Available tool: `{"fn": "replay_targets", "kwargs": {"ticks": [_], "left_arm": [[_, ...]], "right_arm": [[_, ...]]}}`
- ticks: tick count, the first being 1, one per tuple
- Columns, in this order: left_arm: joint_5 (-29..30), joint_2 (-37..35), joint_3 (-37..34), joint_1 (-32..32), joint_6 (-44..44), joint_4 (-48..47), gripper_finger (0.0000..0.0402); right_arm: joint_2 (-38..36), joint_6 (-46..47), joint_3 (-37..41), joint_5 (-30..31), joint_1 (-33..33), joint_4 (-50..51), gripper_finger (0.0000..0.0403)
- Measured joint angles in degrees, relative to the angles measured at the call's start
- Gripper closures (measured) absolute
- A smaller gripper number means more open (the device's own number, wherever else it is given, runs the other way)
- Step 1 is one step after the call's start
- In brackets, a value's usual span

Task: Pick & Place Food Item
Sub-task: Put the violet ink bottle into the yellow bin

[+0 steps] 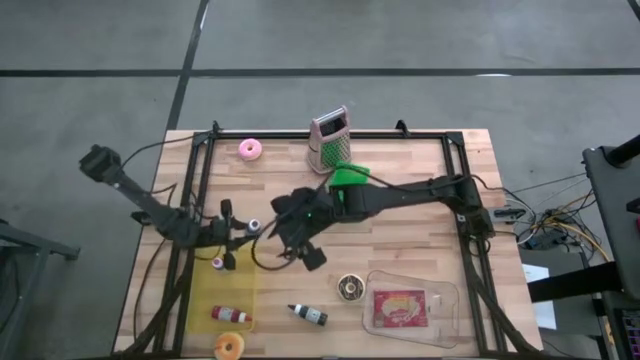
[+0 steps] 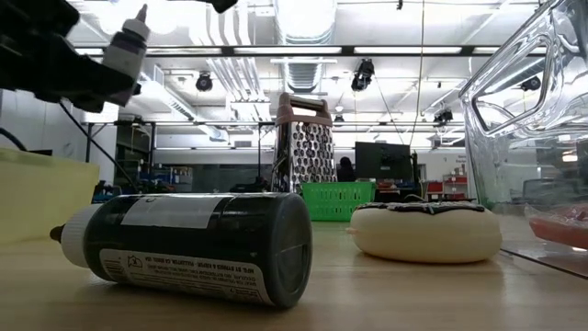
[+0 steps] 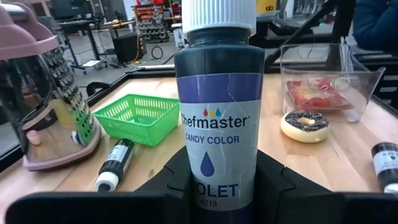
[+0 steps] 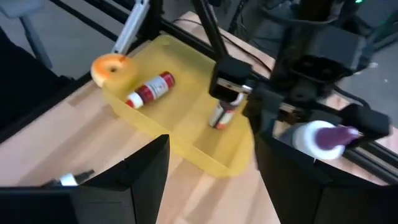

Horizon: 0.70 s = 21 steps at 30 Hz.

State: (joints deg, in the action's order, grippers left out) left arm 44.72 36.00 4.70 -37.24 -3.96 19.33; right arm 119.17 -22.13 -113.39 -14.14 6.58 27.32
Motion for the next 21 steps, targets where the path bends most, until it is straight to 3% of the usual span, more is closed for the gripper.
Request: {"fn": "replay_targets", "kwargs": {"ticks": [11,21], "left_arm": [[15.02,-1.02,2.27,-17.02,-11.27,-10.21,0.0307],[19.41,-0.71,1.78,-24.32,-22.00,-15.29,0.0308]], "right_arm": [[-1.85,4.11,14.74,-1.01,2.97,-19.71,0.0172],[-6.24,7.38,26.68,-0.91,2.37,-36.82,0.0172]]}}
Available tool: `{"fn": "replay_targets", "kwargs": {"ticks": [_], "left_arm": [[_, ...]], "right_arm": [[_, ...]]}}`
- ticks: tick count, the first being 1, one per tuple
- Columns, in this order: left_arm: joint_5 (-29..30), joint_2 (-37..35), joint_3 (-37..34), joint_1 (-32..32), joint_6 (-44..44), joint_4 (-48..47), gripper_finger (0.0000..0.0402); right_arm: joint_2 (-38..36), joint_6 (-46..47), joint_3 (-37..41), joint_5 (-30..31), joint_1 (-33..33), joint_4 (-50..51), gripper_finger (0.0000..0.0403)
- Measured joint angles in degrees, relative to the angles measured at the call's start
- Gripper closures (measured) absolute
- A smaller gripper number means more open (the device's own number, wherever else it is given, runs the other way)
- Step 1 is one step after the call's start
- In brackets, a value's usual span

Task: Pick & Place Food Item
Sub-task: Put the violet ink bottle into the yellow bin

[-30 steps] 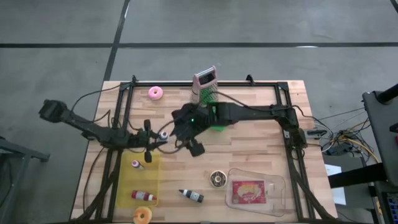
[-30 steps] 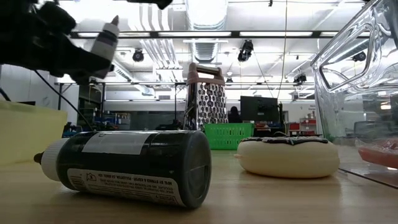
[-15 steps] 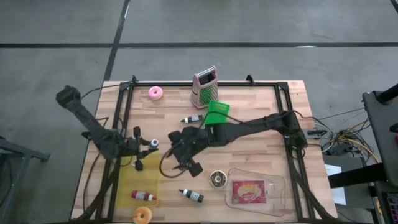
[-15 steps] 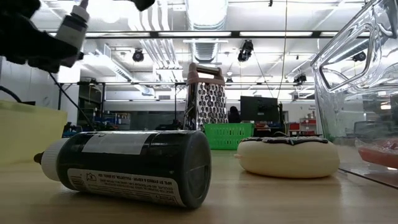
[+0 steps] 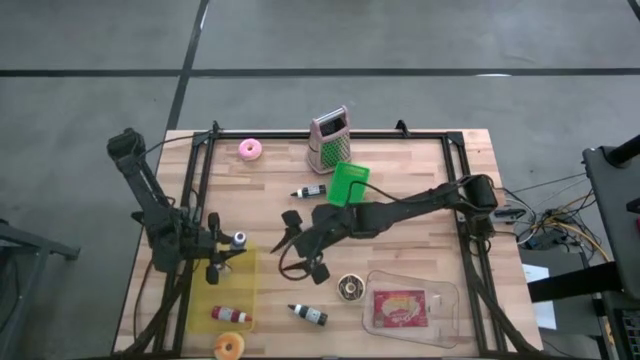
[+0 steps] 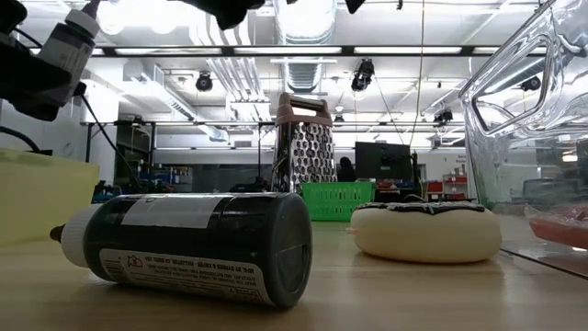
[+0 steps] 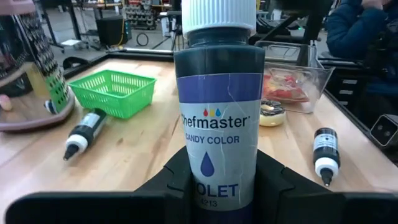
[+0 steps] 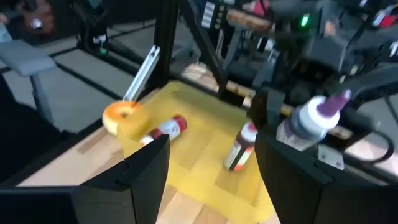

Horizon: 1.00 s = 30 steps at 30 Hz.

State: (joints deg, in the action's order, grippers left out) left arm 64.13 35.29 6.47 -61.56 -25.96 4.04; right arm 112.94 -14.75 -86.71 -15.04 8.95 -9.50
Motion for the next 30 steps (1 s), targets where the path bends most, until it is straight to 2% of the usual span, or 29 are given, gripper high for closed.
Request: {"fn": "replay_targets", "kwargs": {"ticks": [3,12,18,24,30], "left_arm": [[-1.25,0.00,-0.13,-0.01,-1.56,-0.29,0.0308],[-8.94,0.38,-0.11,-0.02,-5.39,-0.30,0.0308],[-18.03,0.74,1.72,0.00,-6.57,-0.36,0.0308],[-20.36,2.24,6.59,0.00,-7.17,-7.29,0.0308],[-29.93,6.05,8.76,-0.10,-14.14,-10.56,0.0308]], "right_arm": [[-0.25,0.47,0.22,-0.01,-0.07,-2.08,0.0172],[-0.28,1.22,0.14,-0.01,-0.09,0.06,0.0172],[-0.26,1.97,0.14,0.04,-0.19,2.13,0.0172],[-0.25,1.98,0.14,0.18,-0.20,2.23,0.0172],[-0.31,2.21,0.14,0.21,-0.22,4.41,0.0172]]}}
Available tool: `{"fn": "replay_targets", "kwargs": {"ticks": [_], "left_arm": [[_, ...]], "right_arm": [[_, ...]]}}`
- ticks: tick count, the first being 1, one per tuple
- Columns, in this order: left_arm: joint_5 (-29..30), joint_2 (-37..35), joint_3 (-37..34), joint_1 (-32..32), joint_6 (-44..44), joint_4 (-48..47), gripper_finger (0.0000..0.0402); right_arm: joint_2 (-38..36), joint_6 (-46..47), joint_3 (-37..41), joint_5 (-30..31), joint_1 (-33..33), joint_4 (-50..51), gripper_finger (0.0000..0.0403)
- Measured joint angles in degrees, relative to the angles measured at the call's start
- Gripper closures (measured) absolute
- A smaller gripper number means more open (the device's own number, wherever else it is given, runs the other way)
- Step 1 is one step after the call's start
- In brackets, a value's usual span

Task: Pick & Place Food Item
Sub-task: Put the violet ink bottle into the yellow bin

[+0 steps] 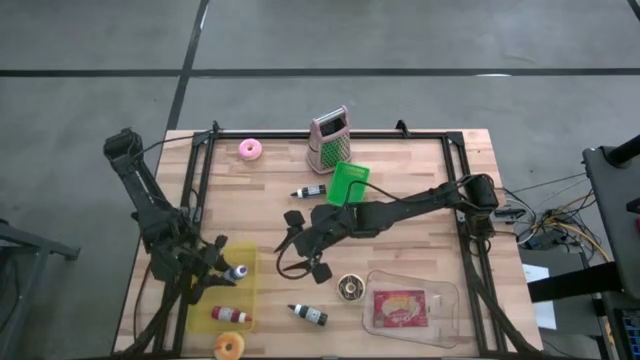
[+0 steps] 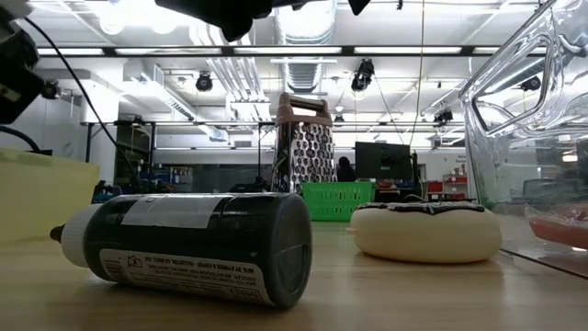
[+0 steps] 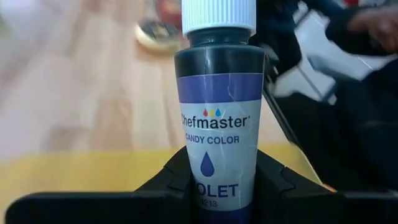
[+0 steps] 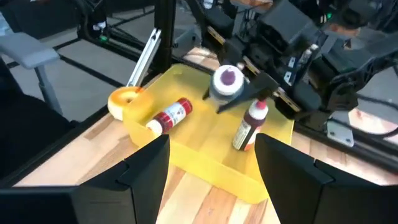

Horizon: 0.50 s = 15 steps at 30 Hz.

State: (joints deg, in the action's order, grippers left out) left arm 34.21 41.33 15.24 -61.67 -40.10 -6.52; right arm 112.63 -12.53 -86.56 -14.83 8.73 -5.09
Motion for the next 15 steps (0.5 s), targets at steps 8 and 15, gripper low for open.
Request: {"fn": "replay_targets", "kwargs": {"ticks": [8,15], "left_arm": [[-11.16,8.97,3.45,0.00,-7.49,-1.21,0.0308],[-20.33,16.65,12.77,0.00,-18.37,-20.40,0.0309]], "right_arm": [[-0.05,0.13,0.00,0.00,0.00,2.02,0.0172],[-0.53,0.06,0.00,0.03,0.00,2.37,0.0172]]}}
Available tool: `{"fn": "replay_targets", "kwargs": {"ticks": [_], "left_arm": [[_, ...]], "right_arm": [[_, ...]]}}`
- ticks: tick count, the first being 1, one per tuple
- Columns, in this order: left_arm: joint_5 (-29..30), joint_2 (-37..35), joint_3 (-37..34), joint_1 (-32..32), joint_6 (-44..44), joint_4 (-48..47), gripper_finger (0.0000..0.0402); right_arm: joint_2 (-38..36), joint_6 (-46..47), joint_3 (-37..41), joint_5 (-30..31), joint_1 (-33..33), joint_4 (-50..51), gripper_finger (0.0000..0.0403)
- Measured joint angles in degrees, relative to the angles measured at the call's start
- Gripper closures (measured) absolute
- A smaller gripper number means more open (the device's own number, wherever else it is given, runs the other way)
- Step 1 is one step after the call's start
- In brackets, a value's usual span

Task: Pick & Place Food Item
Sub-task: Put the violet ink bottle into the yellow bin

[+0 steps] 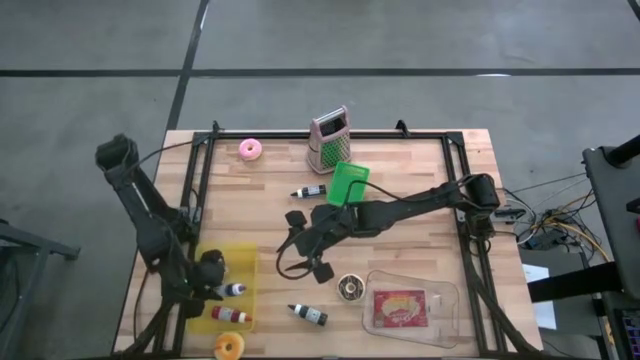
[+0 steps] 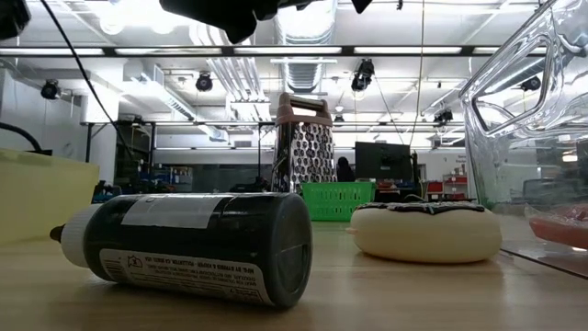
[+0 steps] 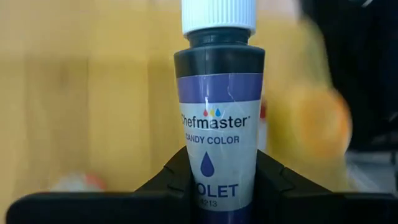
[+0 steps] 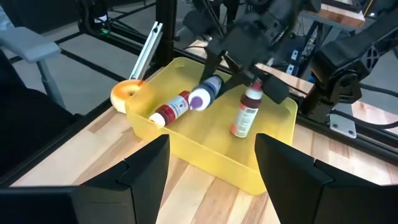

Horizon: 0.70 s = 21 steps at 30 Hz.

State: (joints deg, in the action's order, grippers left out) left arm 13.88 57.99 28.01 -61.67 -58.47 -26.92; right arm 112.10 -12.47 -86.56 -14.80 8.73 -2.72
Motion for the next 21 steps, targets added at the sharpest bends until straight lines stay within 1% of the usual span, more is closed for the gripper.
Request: {"fn": "replay_targets", "kwargs": {"ticks": [4,9,14,20,21], "left_arm": [[-3.57,4.12,4.21,0.00,-1.13,-4.00,0.0309],[-5.86,9.36,8.23,0.08,-2.13,-7.99,0.0309],[-10.40,15.25,10.65,0.19,-2.89,-8.87,0.0309],[-13.13,21.37,14.33,0.40,-2.65,-12.10,0.0309],[-14.44,22.16,14.63,0.46,-2.69,-11.89,0.0309]], "right_arm": [[-0.24,-0.41,0.00,0.29,0.02,0.36,0.0172],[-0.38,-0.80,0.00,1.29,0.02,1.03,0.0172],[-0.38,-0.80,0.00,1.37,0.11,1.33,0.0172],[-0.38,-0.56,0.00,1.37,0.18,1.44,0.0172],[-0.38,-0.55,0.00,1.46,0.22,1.52,0.0172]]}}
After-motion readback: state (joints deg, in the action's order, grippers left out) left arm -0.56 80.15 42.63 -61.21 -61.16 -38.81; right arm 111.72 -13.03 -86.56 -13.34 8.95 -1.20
